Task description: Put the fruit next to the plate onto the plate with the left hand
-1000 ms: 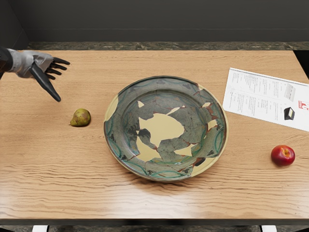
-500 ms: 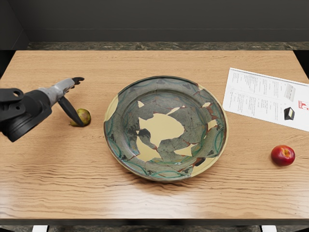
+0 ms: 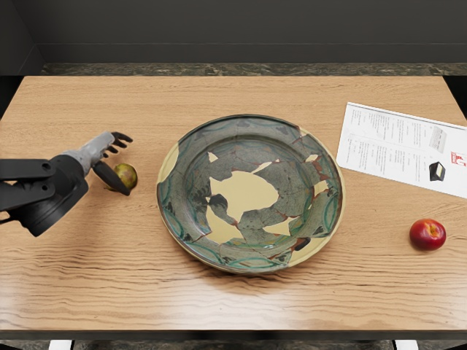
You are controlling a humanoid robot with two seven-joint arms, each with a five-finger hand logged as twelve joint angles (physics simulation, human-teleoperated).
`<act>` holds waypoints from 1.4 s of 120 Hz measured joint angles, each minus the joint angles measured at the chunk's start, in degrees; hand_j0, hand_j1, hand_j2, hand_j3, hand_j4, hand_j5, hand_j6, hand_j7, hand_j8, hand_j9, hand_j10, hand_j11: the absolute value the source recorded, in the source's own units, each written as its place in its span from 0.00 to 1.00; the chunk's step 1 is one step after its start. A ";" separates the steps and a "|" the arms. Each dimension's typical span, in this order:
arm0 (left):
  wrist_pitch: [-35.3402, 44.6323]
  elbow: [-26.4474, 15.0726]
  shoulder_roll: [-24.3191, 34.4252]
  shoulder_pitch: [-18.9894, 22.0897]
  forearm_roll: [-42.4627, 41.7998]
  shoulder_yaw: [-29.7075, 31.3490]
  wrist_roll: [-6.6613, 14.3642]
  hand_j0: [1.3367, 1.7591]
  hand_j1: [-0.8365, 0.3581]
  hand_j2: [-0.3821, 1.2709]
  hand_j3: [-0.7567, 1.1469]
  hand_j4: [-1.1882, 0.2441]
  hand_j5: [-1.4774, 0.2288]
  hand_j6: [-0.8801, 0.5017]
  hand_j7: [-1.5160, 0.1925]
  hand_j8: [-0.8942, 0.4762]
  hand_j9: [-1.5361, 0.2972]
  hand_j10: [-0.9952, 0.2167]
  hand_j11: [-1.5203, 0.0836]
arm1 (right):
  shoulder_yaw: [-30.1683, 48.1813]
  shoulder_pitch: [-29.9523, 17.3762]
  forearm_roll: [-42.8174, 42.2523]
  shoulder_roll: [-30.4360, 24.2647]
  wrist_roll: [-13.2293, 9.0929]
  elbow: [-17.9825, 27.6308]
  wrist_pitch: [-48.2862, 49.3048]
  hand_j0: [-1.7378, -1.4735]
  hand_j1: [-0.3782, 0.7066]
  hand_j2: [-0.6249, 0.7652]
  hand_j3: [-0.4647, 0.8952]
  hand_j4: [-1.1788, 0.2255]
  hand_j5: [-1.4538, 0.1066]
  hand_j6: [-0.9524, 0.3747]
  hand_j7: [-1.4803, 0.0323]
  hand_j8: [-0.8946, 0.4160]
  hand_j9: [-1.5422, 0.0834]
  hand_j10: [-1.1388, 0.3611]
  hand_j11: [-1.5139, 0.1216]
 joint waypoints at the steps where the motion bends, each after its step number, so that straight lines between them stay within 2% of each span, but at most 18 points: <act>1: 0.01 -0.03 0.01 0.00 0.00 0.01 0.00 0.76 0.73 0.26 0.40 0.65 0.67 0.45 0.69 0.46 0.65 0.61 0.74 | 0.00 0.00 0.00 0.00 0.00 0.00 0.00 0.30 0.05 0.45 0.34 0.83 0.92 0.71 0.96 0.67 0.94 0.75 0.91; 60: -0.03 -0.32 0.58 -0.17 -0.13 0.40 0.11 0.76 0.49 0.32 0.40 0.47 0.47 0.28 0.49 0.29 0.47 0.40 0.53 | -0.01 0.00 0.00 0.00 0.00 0.00 0.02 0.30 0.05 0.45 0.34 0.83 0.92 0.71 0.96 0.67 0.94 0.75 0.91; 84: -0.25 -0.31 0.32 -0.08 0.04 0.38 0.18 0.76 0.48 0.37 0.40 0.42 0.44 0.27 0.45 0.30 0.43 0.35 0.48 | -0.01 0.00 0.00 0.00 0.00 0.01 0.02 0.30 0.05 0.45 0.34 0.83 0.92 0.71 0.96 0.67 0.94 0.75 0.91; 108: -0.61 -0.29 0.21 0.00 0.17 0.37 0.25 0.75 0.50 0.32 0.40 0.38 0.41 0.29 0.42 0.33 0.39 0.31 0.44 | -0.02 0.00 0.00 0.00 0.00 -0.01 0.03 0.30 0.05 0.45 0.34 0.83 0.92 0.71 0.96 0.67 0.94 0.75 0.91; 126: -0.89 -1.07 0.78 -0.07 0.06 0.37 0.21 0.75 0.49 0.34 0.40 0.36 0.39 0.31 0.39 0.34 0.36 0.31 0.41 | -0.02 0.00 0.00 0.00 0.00 -0.01 0.01 0.30 0.05 0.45 0.34 0.83 0.92 0.71 0.96 0.67 0.94 0.75 0.91; 135: -0.97 -2.32 2.27 -0.49 -0.19 0.39 0.20 0.75 0.49 0.41 0.40 0.36 0.36 0.29 0.38 0.33 0.35 0.29 0.40 | -0.02 0.00 0.00 0.00 0.00 -0.01 0.02 0.30 0.05 0.45 0.34 0.83 0.92 0.71 0.96 0.67 0.94 0.75 0.91; 161: -1.04 -6.17 4.91 -3.14 -0.42 -0.14 0.21 0.75 0.47 0.52 0.40 0.35 0.33 0.26 0.36 0.31 0.34 0.26 0.38 | 0.00 0.00 0.00 0.00 0.00 0.00 0.02 0.30 0.05 0.45 0.34 0.83 0.92 0.71 0.96 0.67 0.94 0.75 0.91; 168: -1.03 -7.03 5.49 -3.98 -0.39 -0.47 0.22 0.75 0.47 0.52 0.40 0.35 0.33 0.26 0.35 0.30 0.34 0.25 0.38 | -0.01 0.00 0.00 0.00 0.00 0.02 0.02 0.30 0.05 0.45 0.34 0.83 0.92 0.71 0.96 0.67 0.94 0.75 0.91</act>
